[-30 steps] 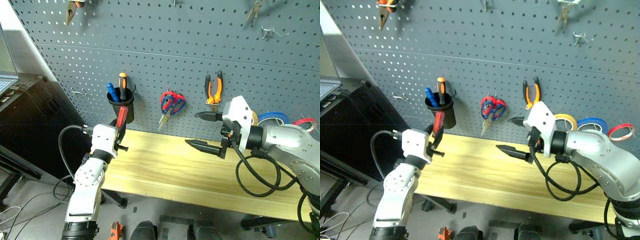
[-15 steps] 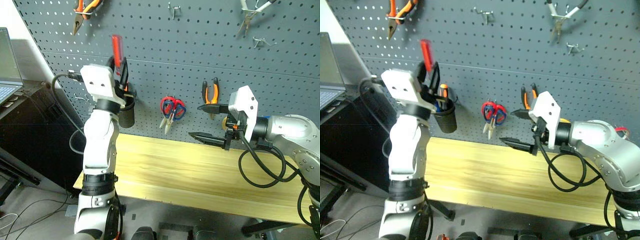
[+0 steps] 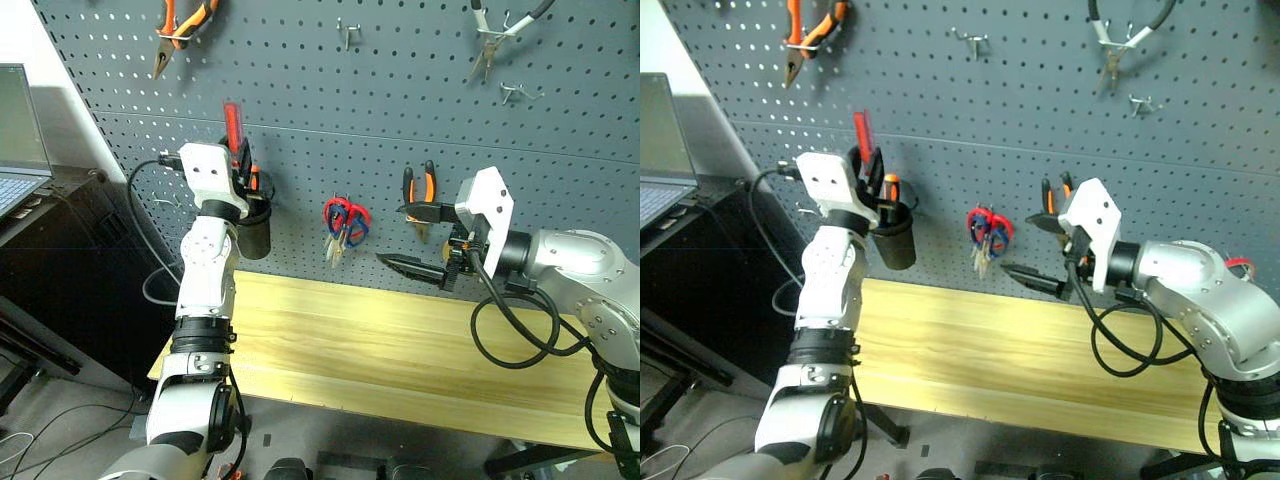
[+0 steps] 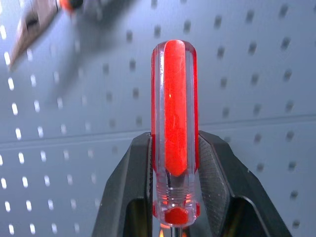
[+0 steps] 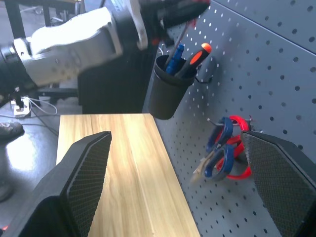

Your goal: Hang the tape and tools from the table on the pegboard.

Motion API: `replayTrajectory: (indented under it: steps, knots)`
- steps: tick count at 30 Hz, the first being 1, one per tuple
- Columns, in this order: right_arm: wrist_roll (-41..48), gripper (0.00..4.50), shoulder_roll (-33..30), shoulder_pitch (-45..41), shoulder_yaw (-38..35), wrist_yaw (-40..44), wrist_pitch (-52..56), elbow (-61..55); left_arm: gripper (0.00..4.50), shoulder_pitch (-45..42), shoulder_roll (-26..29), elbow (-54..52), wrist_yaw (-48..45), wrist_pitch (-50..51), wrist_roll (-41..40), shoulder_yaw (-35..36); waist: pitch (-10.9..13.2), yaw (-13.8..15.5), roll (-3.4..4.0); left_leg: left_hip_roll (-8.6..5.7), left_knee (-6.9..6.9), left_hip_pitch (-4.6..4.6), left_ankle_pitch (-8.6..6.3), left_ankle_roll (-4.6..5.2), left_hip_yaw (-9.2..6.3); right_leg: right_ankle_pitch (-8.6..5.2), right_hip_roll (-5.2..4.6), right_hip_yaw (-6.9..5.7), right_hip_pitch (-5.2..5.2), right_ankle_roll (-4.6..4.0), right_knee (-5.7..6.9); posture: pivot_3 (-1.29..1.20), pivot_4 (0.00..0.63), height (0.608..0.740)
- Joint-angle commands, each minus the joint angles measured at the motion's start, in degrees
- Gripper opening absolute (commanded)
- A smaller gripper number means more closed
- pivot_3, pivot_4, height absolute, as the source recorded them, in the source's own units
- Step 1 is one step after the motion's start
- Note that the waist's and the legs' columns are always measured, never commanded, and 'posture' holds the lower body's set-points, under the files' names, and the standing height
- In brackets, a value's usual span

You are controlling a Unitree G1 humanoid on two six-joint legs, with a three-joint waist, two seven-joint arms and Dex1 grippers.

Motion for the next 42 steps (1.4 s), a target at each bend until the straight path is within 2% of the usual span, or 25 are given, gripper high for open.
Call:
replayTrajectory:
  steps: [1,5,7,15,19,21,23,26,28,32,35,39,42]
  knots:
    - [1.22,4.50,0.31,-1.40,-2.29,-0.93,0.58,-2.30,0.94,-4.88,-0.48,4.38,1.66,-5.46,0.73,-0.27,0.00,-0.01,0.00,-0.03,0.00,-0.01,-0.01,0.02,-0.01,0.00,0.00,0.00,0.00,0.00,0.00,-0.02,0.009,0.740]
    - [1.81,4.50,0.34,-1.38,-2.41,-1.36,1.49,-3.16,0.94,-4.80,-0.43,7.17,4.61,-6.24,1.48,0.34,-0.02,-0.14,0.01,-0.40,0.00,-0.01,-0.03,0.07,-0.07,0.00,-0.06,0.00,-0.02,0.00,0.00,-0.04,0.013,0.740]
    - [2.13,4.50,0.19,-1.30,-2.52,-1.62,1.94,-3.61,1.66,-3.34,-0.72,6.54,4.15,-4.86,-0.39,1.20,-0.02,-0.33,0.02,-0.39,-0.01,-0.02,-0.04,0.07,-0.11,0.00,-0.11,0.01,-0.02,0.00,0.00,-0.04,0.015,0.740]
    - [2.71,4.50,-0.79,-0.52,-3.73,-1.75,2.95,-4.47,4.07,0.31,-1.02,1.52,3.50,0.36,-4.20,2.55,-0.06,-1.49,0.01,-0.32,0.00,-0.02,-0.03,0.10,-0.23,0.00,-0.15,-0.02,-0.02,0.00,0.07,-0.03,0.014,0.740]
    - [3.16,4.50,-1.33,0.14,-5.03,-1.53,3.47,-4.96,4.07,0.93,-1.33,-4.26,0.96,3.55,-4.71,0.53,-0.08,-1.46,0.00,-0.31,0.00,-0.03,-0.01,0.09,-0.25,0.00,-0.18,-0.02,-0.01,0.01,0.07,-0.02,0.010,0.740]
    - [3.86,4.50,-1.34,1.27,-6.69,-2.18,3.92,-5.33,4.07,2.01,-1.30,-10.33,-3.65,5.64,-5.40,-2.67,-0.11,-1.34,-0.03,-0.33,0.00,-0.03,-0.01,0.09,-0.25,0.00,-0.19,-0.02,0.00,0.01,0.07,-0.02,0.010,0.740]
    - [3.11,4.50,-1.52,4.27,-8.74,-2.57,3.01,-5.78,4.07,4.45,-1.70,-18.58,-9.79,12.82,-9.84,-6.21,-0.20,-1.20,-0.03,-0.35,0.00,-0.05,0.01,0.06,-0.26,0.00,-0.22,-0.01,0.01,0.01,0.07,-0.01,0.009,0.740]
    - [0.34,4.50,-0.46,8.29,-10.05,-4.21,0.71,-5.52,4.07,8.42,-1.69,-26.13,-14.01,26.10,-16.45,-8.48,-0.52,-1.25,0.04,-0.37,0.00,-0.05,0.02,0.06,-0.24,0.00,-0.26,0.03,0.05,0.01,0.03,0.00,0.009,0.740]
    - [-3.44,4.50,3.51,11.62,-10.46,-8.76,-3.02,-3.58,4.07,13.55,-0.42,-28.93,-15.05,29.26,-14.92,-10.75,-0.99,-1.59,0.25,-0.35,-0.04,0.00,0.00,0.12,-0.24,0.00,-0.22,0.06,0.05,0.02,0.03,0.00,0.011,0.740]
    - [-12.38,4.50,12.13,17.08,-11.78,-17.84,-12.44,0.99,4.07,19.40,1.07,-30.23,-14.22,33.75,-13.13,-11.33,-1.02,-2.32,0.44,-0.40,-0.18,0.77,-0.01,0.14,-0.22,-0.02,0.05,0.28,0.63,0.01,0.12,0.00,0.008,0.740]
    - [-18.73,4.50,16.87,22.47,-13.16,-22.78,-20.28,5.37,4.07,21.75,2.20,-28.99,-13.50,32.38,-10.65,-11.30,-1.00,-2.01,0.48,-0.47,-0.19,1.17,0.01,0.16,-0.30,-0.03,0.14,0.14,1.11,-0.01,0.09,0.01,0.008,0.740]
    - [-25.43,4.50,21.45,30.13,-14.24,-26.56,-30.34,11.39,4.07,23.84,3.68,-22.28,-10.45,29.05,-6.56,-9.66,-0.99,-1.36,0.70,-0.54,-0.25,1.95,0.00,0.18,-0.24,-0.05,0.12,0.18,1.91,0.01,-0.06,0.02,0.007,0.740]
    - [-27.64,4.50,24.24,34.94,-15.00,-28.44,-34.62,14.96,4.07,24.67,4.71,-16.59,-8.99,27.39,-4.85,-7.91,-1.01,-1.38,0.74,-0.56,-0.24,1.96,0.00,0.18,-0.25,-0.06,0.12,0.20,1.89,0.02,-0.05,0.02,0.004,0.740]
